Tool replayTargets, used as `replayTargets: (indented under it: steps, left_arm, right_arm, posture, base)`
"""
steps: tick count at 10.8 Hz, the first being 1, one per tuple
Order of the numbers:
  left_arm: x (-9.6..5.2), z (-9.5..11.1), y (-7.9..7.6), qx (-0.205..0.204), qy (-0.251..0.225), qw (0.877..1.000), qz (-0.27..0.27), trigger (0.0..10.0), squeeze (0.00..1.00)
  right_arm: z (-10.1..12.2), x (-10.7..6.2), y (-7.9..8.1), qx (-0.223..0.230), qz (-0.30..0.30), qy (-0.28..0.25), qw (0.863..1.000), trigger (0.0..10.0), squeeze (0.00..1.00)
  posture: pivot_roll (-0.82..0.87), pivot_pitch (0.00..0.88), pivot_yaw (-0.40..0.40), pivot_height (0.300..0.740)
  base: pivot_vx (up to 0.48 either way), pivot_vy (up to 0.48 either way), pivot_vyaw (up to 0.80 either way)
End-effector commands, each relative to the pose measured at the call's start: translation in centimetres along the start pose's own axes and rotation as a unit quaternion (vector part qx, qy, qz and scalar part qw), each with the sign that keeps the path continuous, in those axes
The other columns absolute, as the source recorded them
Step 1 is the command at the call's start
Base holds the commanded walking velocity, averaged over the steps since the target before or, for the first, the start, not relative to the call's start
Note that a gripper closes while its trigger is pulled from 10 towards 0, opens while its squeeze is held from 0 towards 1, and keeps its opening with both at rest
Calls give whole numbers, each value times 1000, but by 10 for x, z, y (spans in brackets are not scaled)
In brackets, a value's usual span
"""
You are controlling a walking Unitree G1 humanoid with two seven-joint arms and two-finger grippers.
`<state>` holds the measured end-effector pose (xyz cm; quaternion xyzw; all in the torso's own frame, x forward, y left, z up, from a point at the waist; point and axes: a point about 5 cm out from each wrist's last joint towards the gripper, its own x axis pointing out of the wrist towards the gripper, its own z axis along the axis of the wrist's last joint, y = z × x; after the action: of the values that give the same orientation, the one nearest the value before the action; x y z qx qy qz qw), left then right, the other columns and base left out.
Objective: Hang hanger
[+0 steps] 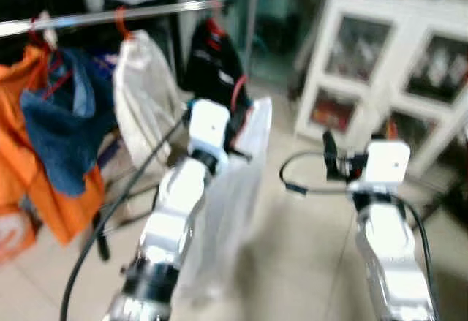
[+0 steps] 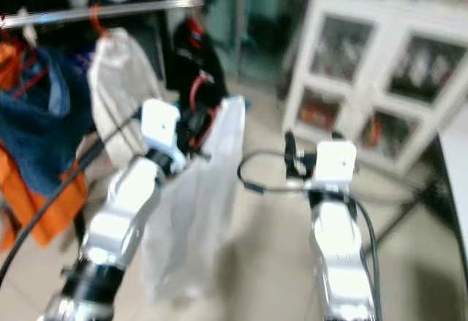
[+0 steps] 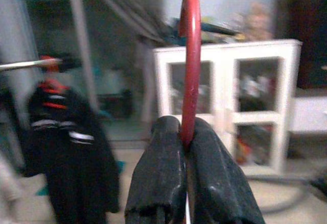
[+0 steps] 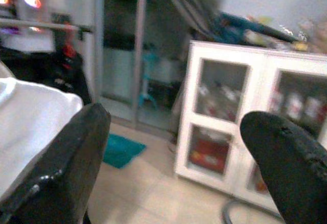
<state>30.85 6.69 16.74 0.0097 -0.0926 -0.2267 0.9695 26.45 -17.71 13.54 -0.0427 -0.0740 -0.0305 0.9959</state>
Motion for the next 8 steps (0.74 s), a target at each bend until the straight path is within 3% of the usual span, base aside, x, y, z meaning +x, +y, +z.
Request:
replayTargets:
  steps: [1,8]
  left_arm:
    - [6,7,-4,-2,-12,1000,-17,10000,0]
    - [1,1,4,-17,7,1000,-4,10000,0]
  right_arm:
    - [-1,-1,-1,4,-3,4,1000,10000,0]
    - [-5,-2,3,13,3,16,1000,10000,0]
  posture:
    - [-139,0,12,740]
    - [-116,8,6,740]
  base:
    - [0,454,-775]
    - [0,454,-772]
